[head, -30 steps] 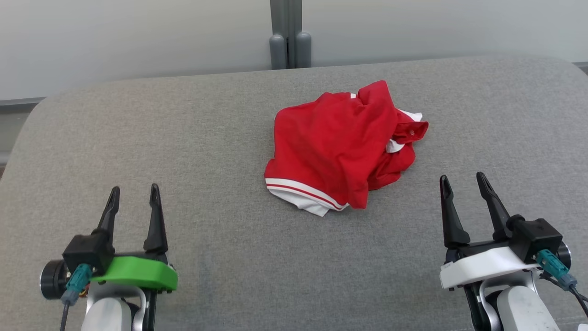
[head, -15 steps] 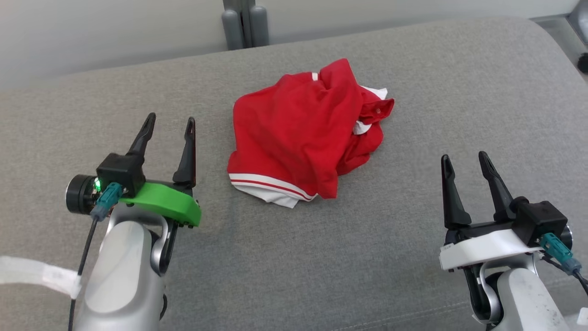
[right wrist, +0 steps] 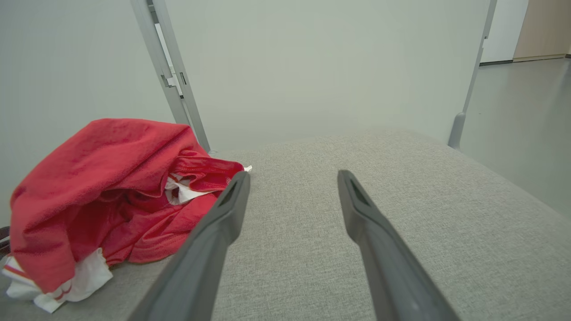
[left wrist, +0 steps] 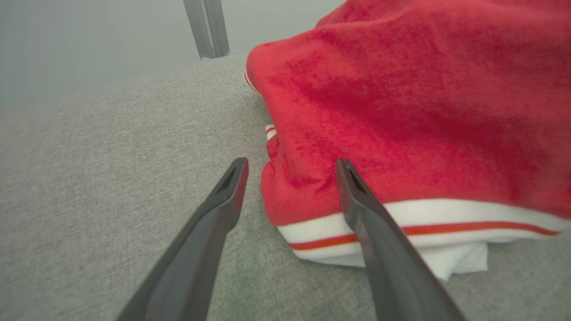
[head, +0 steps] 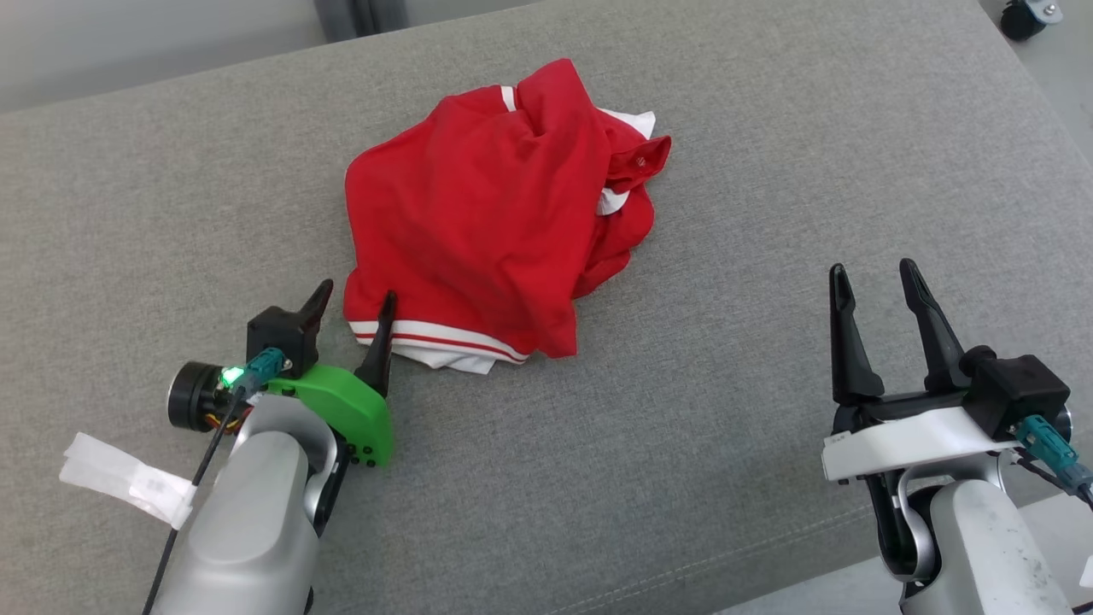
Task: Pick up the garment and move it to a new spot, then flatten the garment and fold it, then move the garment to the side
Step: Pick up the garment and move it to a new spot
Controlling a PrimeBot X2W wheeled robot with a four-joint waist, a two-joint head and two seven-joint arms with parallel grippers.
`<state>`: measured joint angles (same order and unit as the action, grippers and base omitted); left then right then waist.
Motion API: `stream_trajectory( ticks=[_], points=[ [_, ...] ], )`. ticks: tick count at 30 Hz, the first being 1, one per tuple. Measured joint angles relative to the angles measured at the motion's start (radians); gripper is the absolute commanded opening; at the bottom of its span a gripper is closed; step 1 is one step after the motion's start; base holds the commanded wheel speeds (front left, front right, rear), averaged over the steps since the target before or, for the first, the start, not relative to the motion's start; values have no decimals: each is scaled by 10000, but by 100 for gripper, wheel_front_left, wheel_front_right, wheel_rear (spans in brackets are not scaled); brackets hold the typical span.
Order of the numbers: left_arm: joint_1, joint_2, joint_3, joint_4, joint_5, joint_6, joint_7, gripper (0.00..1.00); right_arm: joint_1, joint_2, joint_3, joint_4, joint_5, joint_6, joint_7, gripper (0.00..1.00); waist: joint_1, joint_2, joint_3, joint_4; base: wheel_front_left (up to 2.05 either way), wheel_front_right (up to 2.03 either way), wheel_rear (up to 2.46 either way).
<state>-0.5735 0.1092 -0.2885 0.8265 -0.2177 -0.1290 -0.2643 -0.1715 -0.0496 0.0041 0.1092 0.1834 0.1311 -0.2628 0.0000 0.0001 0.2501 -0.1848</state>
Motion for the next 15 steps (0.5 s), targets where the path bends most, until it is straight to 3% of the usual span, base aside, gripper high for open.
stream_trajectory(
  ticks=[6,7,8,9,15],
  points=[
    [-187,-127,-732,1018,-284,0,-6,100,-77,2,84,-17,10,0,2,100,0,0,168,-141,0,0,0],
    [-236,-171,-848,1122,-395,2,-8,72,-88,2,77,-25,15,0,2,100,0,0,188,-150,0,0,0],
    [-281,-190,-913,1154,-451,2,-10,32,-90,0,54,-27,15,0,2,100,0,0,203,-151,0,0,0],
    [-348,-205,-989,1170,-504,2,-8,0,-90,0,21,-27,15,0,0,100,0,0,215,-141,0,0,0],
    [-485,-134,-1221,784,-750,0,0,0,-89,-2,-81,-33,27,0,2,100,0,0,167,-48,0,0,0]
  ],
)
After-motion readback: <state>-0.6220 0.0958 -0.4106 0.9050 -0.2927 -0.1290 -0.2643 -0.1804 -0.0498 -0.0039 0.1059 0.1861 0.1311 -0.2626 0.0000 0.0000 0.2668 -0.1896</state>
